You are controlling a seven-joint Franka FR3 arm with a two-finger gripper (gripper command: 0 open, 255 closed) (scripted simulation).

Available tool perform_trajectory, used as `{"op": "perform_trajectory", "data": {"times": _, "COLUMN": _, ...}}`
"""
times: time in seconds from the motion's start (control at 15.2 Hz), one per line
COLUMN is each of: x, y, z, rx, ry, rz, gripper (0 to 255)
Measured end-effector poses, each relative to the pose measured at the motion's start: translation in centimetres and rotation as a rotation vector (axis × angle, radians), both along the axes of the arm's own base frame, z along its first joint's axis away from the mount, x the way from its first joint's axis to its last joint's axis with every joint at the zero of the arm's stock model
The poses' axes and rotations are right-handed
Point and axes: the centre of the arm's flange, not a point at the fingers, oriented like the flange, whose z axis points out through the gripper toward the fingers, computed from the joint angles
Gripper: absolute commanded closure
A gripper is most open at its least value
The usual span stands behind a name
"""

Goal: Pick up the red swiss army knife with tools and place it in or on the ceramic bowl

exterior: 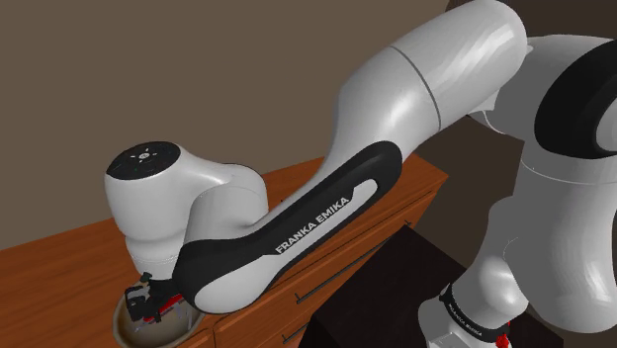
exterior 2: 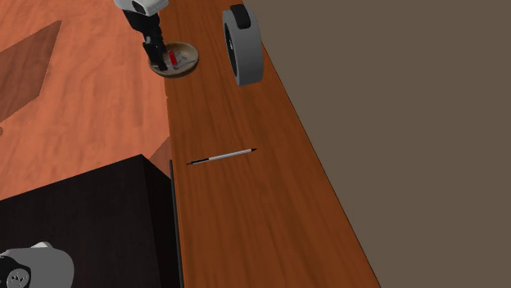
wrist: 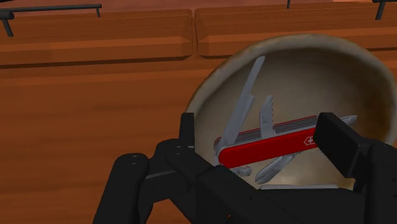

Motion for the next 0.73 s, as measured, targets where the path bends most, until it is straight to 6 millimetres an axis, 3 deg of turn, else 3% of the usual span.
{"op": "perform_trajectory", "data": {"times": 0.2, "x": 0.0, "y": 0.0, "z": 0.0, "rx": 0.000, "ry": 0.000, "rz": 0.000, "gripper": 0}}
{"op": "perform_trajectory", "data": {"times": 0.46, "x": 0.1, "y": -0.2, "z": 3.8, "rx": 0.001, "ry": -0.001, "rz": 0.000, "gripper": 0}}
{"op": "perform_trajectory", "data": {"times": 0.73, "x": 0.0, "y": 0.0, "z": 4.9, "rx": 0.000, "ry": 0.000, "rz": 0.000, "gripper": 0}}
